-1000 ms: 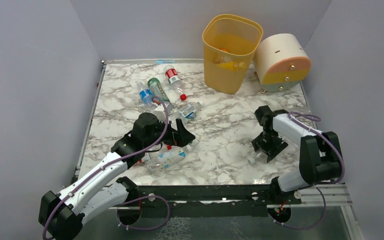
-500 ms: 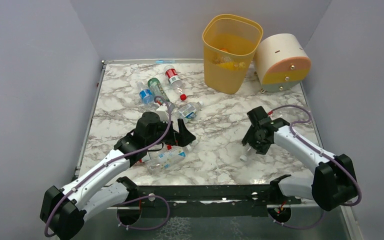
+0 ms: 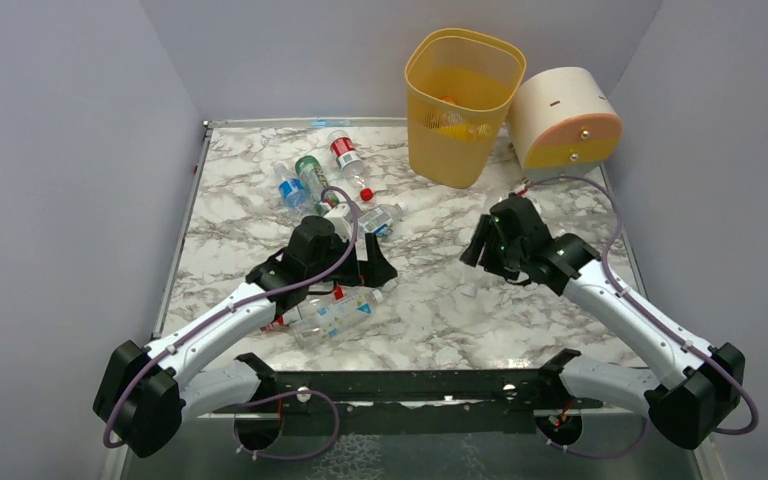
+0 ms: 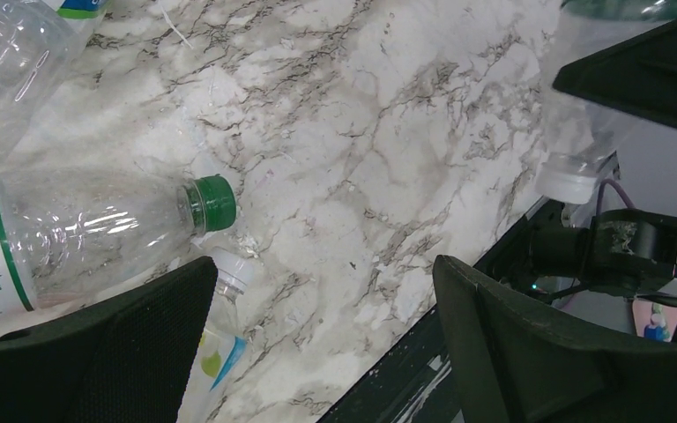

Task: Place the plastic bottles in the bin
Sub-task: Pick up the plastic bottle at the center of the board.

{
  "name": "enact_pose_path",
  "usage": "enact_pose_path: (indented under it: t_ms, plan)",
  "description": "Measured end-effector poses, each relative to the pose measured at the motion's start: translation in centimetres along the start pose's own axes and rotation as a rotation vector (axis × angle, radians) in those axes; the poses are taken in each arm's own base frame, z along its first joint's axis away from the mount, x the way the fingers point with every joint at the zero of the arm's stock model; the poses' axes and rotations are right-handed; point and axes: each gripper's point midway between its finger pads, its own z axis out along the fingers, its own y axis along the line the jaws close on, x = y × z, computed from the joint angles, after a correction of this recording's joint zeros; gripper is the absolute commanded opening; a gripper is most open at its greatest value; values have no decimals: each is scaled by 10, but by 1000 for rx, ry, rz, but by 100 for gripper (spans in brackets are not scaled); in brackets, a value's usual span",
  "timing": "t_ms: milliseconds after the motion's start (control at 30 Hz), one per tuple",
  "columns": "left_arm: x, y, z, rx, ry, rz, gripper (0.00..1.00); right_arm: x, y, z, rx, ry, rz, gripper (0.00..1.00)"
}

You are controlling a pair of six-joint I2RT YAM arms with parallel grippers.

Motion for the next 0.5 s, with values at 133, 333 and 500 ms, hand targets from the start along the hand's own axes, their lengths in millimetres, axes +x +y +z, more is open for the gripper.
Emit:
enact_pose_path:
  t_ms: [133,333,500]
  plan:
    - [0,0,4,-3,9,-13,99,-36,32,-20,-103,-97,-35,55]
    - [-4,-4,4,6,4,-25,99,-84,78,-34,-202,-210,-96,57]
    - [-6,-6,3,12,1,-37,99,-124,118,-40,-262,-288,-132,59]
